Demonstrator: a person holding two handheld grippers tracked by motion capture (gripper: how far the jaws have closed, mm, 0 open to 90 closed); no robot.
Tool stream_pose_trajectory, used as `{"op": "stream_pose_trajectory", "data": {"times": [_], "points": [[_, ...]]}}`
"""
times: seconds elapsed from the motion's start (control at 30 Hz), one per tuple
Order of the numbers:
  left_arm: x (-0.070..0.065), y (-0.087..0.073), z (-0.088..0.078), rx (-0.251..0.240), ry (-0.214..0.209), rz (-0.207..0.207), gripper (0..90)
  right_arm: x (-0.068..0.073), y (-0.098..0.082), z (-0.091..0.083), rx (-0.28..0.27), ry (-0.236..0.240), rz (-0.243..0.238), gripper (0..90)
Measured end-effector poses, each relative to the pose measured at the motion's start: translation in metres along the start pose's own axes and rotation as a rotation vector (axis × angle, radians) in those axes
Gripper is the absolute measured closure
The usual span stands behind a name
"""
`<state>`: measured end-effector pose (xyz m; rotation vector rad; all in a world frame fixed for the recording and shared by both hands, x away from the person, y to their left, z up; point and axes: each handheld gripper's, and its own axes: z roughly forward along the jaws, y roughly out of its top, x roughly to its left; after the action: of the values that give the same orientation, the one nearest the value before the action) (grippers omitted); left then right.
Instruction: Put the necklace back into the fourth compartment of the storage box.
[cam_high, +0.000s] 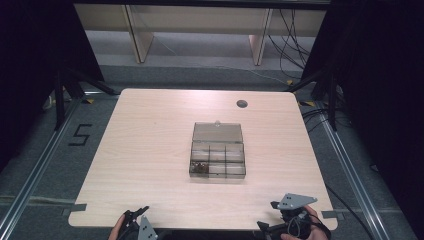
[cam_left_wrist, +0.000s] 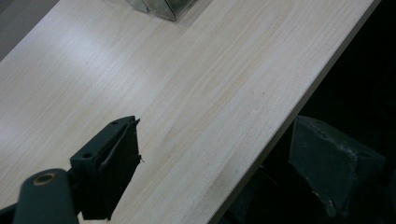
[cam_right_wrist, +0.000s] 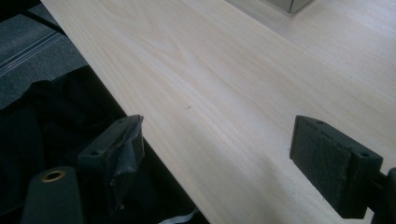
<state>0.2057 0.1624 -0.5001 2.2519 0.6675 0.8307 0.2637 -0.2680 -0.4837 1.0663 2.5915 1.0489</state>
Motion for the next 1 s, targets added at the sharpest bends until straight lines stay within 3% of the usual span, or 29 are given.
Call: {"op": "stream_pose_trajectory", "data": {"times": [0.37,0.43,0.93,1.0], "points": [[0.0004,0.0003,-0.0007,0.004,-0.001,0.005,15.4,0.0027,-0.0069,-0.0007,-0.012,-0.007,-0.017,18.1],[0.0019,0.0007,-0.0017,0.021,-0.001,0.026,15.4,0.0039,-0.0077,-0.0014,-0.007,-0.009,-0.003,18.1],[0.0013,0.0005,-0.0009,0.014,0.002,0.023,15.4,0.0040,-0.0095,-0.0020,-0.012,-0.012,-0.011,17.8],[0.0019,0.0014,-0.0012,0.041,0.002,0.033,15.4,0.0037,-0.0096,-0.0030,-0.003,-0.007,-0.009,17.9]]}}
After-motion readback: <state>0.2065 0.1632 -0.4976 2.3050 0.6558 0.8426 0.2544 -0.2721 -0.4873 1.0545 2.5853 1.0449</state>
